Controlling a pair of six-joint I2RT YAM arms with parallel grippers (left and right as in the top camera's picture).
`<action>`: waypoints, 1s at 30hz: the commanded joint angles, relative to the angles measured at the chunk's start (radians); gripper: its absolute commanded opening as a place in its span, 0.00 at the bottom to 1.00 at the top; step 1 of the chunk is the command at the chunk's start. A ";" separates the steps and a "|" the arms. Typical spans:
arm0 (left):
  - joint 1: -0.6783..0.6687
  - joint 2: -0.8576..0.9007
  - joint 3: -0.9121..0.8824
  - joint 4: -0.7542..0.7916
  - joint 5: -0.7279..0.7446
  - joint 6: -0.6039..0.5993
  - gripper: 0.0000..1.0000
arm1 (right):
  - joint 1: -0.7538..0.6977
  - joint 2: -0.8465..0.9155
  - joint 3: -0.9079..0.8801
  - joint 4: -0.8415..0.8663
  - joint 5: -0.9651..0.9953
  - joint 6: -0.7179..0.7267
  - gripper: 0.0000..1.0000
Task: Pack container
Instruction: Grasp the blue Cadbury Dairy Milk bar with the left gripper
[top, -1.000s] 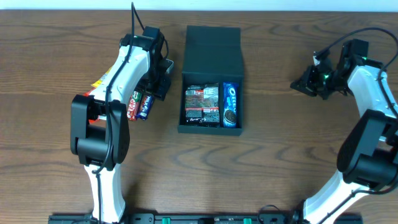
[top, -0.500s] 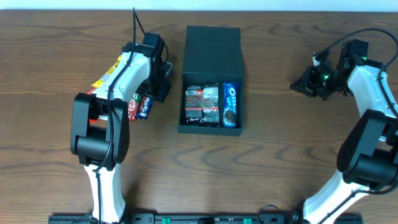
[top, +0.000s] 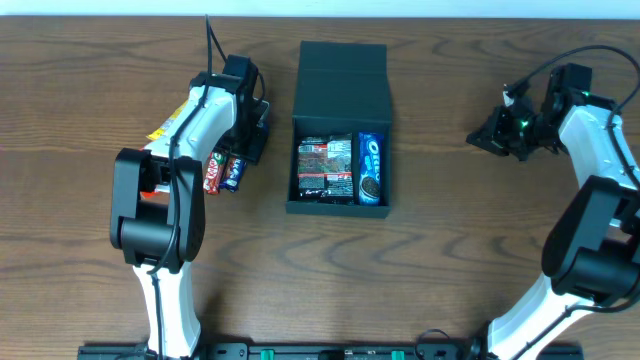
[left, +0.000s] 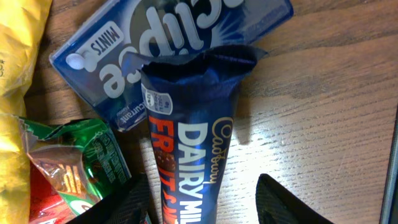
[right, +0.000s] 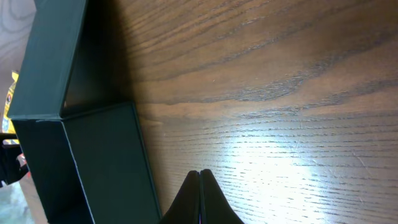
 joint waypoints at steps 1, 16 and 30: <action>0.002 -0.011 -0.004 0.006 -0.010 -0.015 0.53 | 0.006 -0.003 0.020 0.000 -0.008 -0.012 0.02; 0.004 -0.008 -0.036 0.076 -0.010 -0.033 0.47 | 0.006 -0.003 0.020 -0.013 -0.008 -0.013 0.01; 0.004 -0.008 -0.074 0.101 -0.011 -0.065 0.32 | 0.006 -0.003 0.020 -0.019 -0.008 -0.013 0.02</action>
